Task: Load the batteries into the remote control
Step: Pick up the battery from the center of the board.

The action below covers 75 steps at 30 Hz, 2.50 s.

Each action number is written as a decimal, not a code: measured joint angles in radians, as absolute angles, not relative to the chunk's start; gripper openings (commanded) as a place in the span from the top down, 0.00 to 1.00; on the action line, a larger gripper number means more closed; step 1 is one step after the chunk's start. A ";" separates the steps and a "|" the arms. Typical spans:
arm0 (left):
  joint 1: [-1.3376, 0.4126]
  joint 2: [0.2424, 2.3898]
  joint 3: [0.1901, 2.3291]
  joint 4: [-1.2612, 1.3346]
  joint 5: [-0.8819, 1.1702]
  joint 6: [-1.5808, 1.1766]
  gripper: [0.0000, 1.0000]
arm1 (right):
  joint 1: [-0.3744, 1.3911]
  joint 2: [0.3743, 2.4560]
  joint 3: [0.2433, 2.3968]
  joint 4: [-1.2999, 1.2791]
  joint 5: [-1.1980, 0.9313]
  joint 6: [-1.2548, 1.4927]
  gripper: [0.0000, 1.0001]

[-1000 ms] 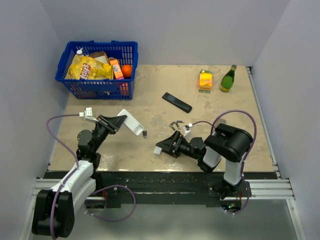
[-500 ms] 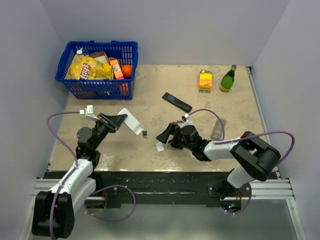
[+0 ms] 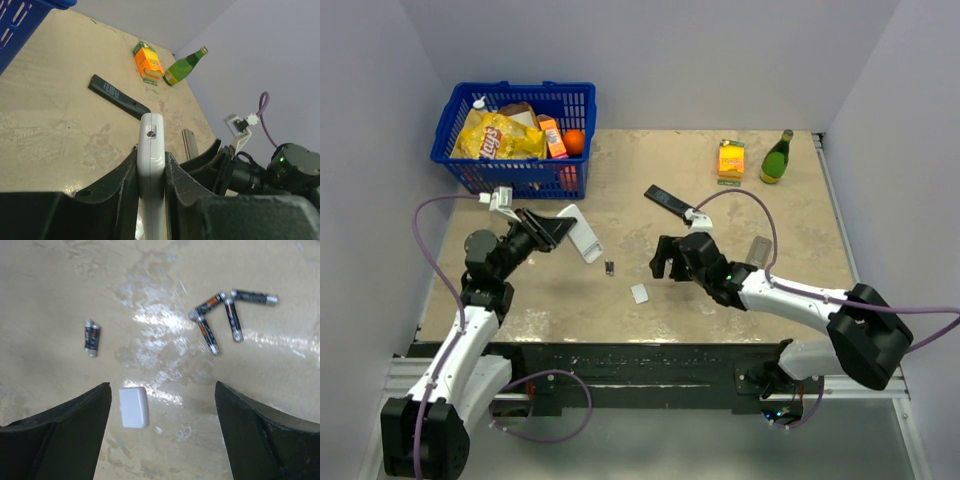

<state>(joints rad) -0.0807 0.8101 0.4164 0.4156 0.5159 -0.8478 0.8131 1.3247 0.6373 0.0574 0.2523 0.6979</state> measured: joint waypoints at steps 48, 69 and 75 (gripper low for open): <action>-0.079 0.796 0.590 -0.125 0.442 -0.426 1.00 | 0.970 2.003 1.408 -0.175 0.165 0.463 0.68; -0.079 0.796 0.590 -0.125 0.442 -0.426 1.00 | 0.971 2.082 1.459 -0.271 0.192 0.478 0.71; -0.079 0.796 0.590 -0.125 0.442 -0.426 1.00 | 0.976 2.089 1.464 -0.282 0.192 0.477 0.74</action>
<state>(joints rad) -0.0792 0.7959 0.5896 -0.1249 0.4419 -0.4255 0.9764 2.0888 1.4639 -0.2825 0.1921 0.4767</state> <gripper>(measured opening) 0.273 0.275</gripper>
